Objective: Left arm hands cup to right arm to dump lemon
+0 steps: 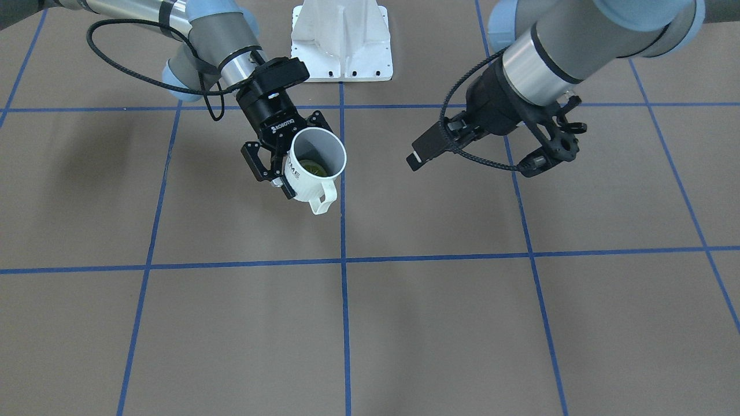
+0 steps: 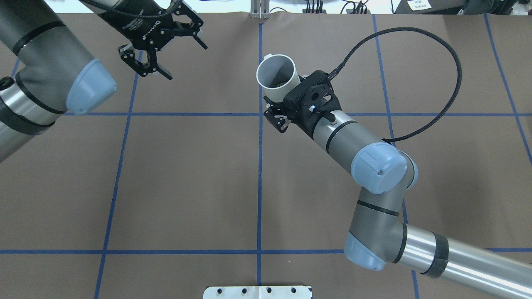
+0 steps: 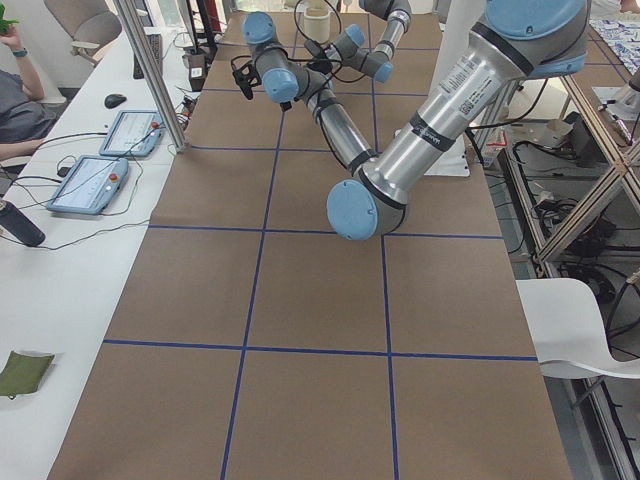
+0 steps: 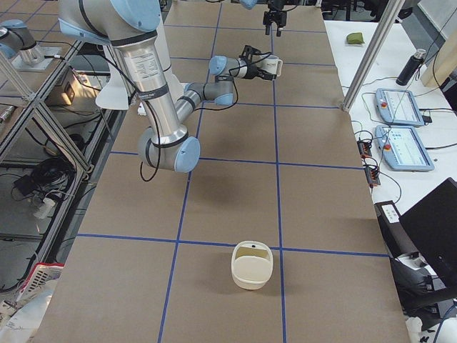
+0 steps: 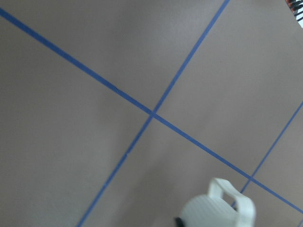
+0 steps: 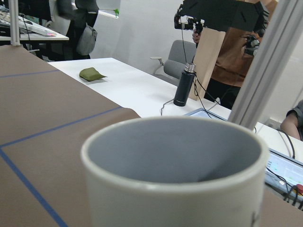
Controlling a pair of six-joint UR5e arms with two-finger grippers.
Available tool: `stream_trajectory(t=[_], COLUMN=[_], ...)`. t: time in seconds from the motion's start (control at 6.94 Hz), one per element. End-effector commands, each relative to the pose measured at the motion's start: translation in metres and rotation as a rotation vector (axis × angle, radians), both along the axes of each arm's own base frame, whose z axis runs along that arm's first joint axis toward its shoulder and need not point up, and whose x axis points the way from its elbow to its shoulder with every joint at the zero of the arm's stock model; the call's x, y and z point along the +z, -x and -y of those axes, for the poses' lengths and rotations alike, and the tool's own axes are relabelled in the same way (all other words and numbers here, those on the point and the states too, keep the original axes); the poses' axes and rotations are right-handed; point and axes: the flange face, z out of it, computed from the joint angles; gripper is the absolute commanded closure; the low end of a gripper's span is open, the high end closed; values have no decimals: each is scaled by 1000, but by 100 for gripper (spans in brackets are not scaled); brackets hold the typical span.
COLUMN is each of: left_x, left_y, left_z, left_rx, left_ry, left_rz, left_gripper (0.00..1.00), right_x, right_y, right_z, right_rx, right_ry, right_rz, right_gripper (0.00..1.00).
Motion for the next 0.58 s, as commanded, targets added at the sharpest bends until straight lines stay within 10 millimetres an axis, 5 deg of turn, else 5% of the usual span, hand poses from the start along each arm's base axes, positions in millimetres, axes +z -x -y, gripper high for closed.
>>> stream_trajectory(t=[0.0, 0.29, 0.43], left_x=[82, 172, 222], left_y=[32, 89, 116], left_z=[-19, -16, -19], left_rx=[75, 152, 201], left_ry=[-207, -430, -552], left_rz=[66, 156, 233], left_gripper=[0, 0, 0], right_x=[20, 53, 71], right_y=[-38, -115, -152], right_z=[49, 96, 99], right_rx=[-24, -102, -61], right_ry=[129, 226, 242], right_rz=[-11, -9, -15], right_gripper=[61, 61, 61])
